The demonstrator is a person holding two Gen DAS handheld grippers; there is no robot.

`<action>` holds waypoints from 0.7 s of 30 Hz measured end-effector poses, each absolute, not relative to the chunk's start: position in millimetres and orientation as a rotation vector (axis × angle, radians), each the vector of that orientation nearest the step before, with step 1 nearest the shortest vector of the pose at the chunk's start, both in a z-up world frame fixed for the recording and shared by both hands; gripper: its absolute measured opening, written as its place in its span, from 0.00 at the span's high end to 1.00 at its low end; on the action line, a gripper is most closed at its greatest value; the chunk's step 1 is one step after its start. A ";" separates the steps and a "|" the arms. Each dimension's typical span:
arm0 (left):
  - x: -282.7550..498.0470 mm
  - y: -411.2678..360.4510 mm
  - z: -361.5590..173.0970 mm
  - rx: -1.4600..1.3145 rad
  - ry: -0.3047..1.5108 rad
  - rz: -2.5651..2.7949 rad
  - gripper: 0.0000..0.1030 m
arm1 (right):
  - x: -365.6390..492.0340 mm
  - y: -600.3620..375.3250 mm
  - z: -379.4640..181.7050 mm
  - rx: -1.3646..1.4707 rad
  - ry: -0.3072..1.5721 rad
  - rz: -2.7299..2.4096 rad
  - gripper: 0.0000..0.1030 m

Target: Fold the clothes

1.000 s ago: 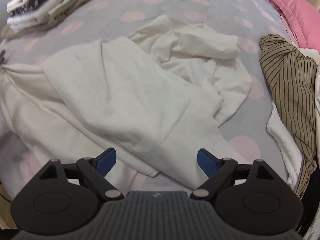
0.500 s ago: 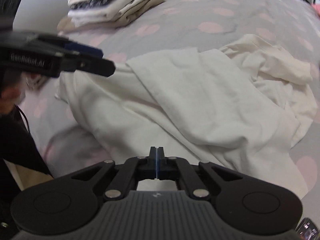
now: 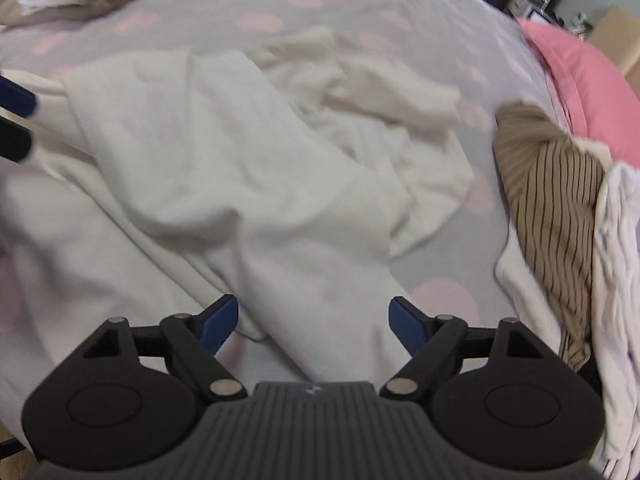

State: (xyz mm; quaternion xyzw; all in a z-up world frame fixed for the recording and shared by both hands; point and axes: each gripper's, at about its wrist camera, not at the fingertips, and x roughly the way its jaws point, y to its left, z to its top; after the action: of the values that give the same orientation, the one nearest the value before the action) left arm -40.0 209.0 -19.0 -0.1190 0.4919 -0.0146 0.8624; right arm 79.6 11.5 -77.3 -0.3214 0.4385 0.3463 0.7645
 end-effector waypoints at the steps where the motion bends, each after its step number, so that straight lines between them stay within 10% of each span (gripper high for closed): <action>1: -40.3 209.7 -19.6 -0.254 1.034 -0.028 0.41 | 82.6 11.3 -80.0 -0.681 0.971 0.756 0.65; 2: -41.1 210.2 -19.4 -0.259 1.033 -0.027 0.41 | 84.5 11.5 -80.7 -0.657 0.990 0.761 0.83; 6: -45.1 211.7 -16.4 -0.278 1.027 -0.032 0.41 | 62.8 18.6 -57.9 -0.584 0.962 0.812 0.95; 21: -48.1 185.5 -17.9 -0.340 1.080 -0.171 0.40 | -76.5 62.2 -37.6 -0.518 0.972 1.343 0.96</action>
State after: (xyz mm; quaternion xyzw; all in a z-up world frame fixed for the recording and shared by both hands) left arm -48.1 185.5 -17.9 -0.1608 0.5110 -0.0808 0.8406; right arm -76.5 62.2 -37.6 -0.2278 0.4274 0.5903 0.6458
